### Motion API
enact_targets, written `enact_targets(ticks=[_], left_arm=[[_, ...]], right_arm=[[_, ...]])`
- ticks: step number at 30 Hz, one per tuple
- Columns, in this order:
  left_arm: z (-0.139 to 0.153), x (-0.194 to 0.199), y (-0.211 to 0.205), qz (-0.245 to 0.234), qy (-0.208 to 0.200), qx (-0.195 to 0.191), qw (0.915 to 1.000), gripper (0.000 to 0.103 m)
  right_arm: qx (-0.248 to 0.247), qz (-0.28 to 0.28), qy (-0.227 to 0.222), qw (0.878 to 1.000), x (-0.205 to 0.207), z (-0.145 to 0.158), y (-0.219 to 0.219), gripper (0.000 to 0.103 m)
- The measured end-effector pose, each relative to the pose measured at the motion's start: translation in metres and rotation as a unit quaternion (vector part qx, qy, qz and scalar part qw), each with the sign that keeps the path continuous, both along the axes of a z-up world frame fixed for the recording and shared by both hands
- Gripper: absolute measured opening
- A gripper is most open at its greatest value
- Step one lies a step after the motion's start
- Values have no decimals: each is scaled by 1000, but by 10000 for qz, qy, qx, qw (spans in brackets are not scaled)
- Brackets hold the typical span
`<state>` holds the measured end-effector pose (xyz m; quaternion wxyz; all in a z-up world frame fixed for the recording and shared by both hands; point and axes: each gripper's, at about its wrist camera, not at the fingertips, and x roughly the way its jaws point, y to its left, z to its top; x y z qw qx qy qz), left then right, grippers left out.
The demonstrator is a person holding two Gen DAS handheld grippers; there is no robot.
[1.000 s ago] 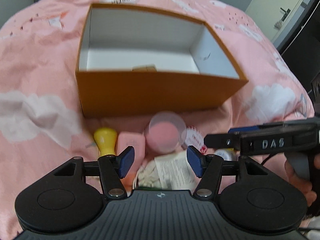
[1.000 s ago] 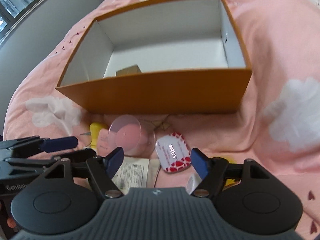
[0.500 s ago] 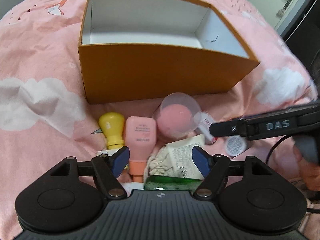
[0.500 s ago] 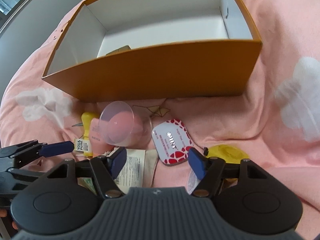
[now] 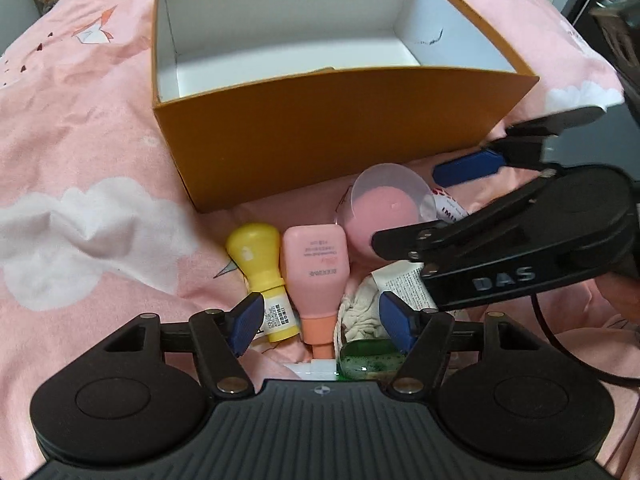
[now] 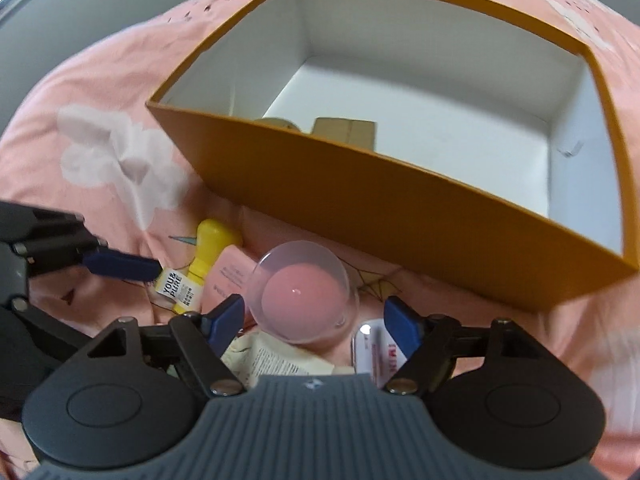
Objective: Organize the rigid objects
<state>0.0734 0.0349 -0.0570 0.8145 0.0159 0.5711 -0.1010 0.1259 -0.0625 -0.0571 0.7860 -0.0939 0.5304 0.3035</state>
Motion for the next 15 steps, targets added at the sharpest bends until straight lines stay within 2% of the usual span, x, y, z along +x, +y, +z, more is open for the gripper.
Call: enact_targets(ticks=[4, 6, 7, 8, 13, 15], left_arm=[[-4, 2, -4, -127, 83, -17, 9999, 75], [-5, 1, -6, -217, 116, -50, 9997, 75], [-5, 2, -7, -256, 136, -68, 9996, 75], [-5, 2, -8, -283, 155, -95, 9994, 75], [-3, 1, -19, -455, 176, -416, 9979, 74], [-5, 2, -26, -559, 139, -414, 9975, 75]], right_arm=[[-122, 152, -35, 9998, 5, -11, 11, 76], [-112, 183, -43, 9998, 8, -14, 13, 71], [-61, 198, -8, 9998, 9, -15, 13, 63], [-11, 192, 40, 9998, 10, -15, 12, 62], [183, -23, 10, 9998, 8, -9, 0, 61], [318, -135, -62, 9994, 6, 0, -9, 61]])
